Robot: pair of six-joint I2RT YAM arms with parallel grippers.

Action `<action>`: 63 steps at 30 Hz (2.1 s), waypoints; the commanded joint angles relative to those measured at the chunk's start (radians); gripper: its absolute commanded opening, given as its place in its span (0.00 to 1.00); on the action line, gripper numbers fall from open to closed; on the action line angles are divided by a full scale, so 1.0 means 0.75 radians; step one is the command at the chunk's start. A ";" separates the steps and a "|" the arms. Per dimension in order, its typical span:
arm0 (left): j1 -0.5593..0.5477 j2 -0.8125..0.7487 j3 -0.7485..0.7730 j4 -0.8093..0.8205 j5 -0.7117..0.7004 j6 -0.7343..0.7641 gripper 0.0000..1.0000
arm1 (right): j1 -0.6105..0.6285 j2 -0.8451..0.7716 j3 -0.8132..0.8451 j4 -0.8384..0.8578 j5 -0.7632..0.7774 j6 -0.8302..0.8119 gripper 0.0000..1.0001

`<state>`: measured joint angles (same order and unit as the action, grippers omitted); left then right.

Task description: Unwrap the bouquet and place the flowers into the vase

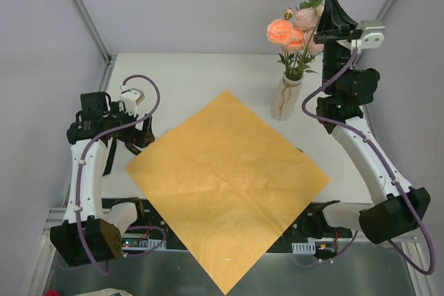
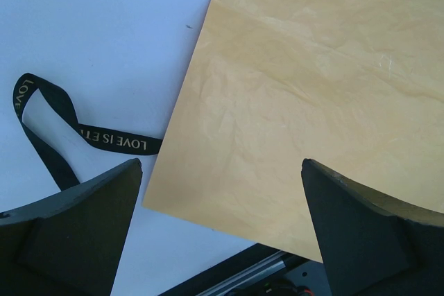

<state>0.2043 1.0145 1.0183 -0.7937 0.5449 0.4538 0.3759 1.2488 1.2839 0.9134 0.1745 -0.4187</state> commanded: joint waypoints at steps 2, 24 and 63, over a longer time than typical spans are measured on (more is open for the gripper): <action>0.004 0.024 0.086 -0.038 0.006 0.019 0.99 | -0.057 0.041 -0.045 0.265 -0.018 0.122 0.01; 0.004 -0.005 0.101 -0.069 0.049 -0.002 0.99 | -0.072 -0.043 -0.462 0.281 -0.014 0.204 0.01; 0.004 -0.062 0.064 -0.077 0.083 -0.130 0.99 | -0.012 -0.456 -0.331 -1.878 -0.057 0.607 0.96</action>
<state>0.2043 0.9405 1.0615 -0.8360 0.6003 0.3981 0.3553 0.9577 1.0248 -0.3248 0.1696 -0.0177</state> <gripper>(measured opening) 0.992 0.967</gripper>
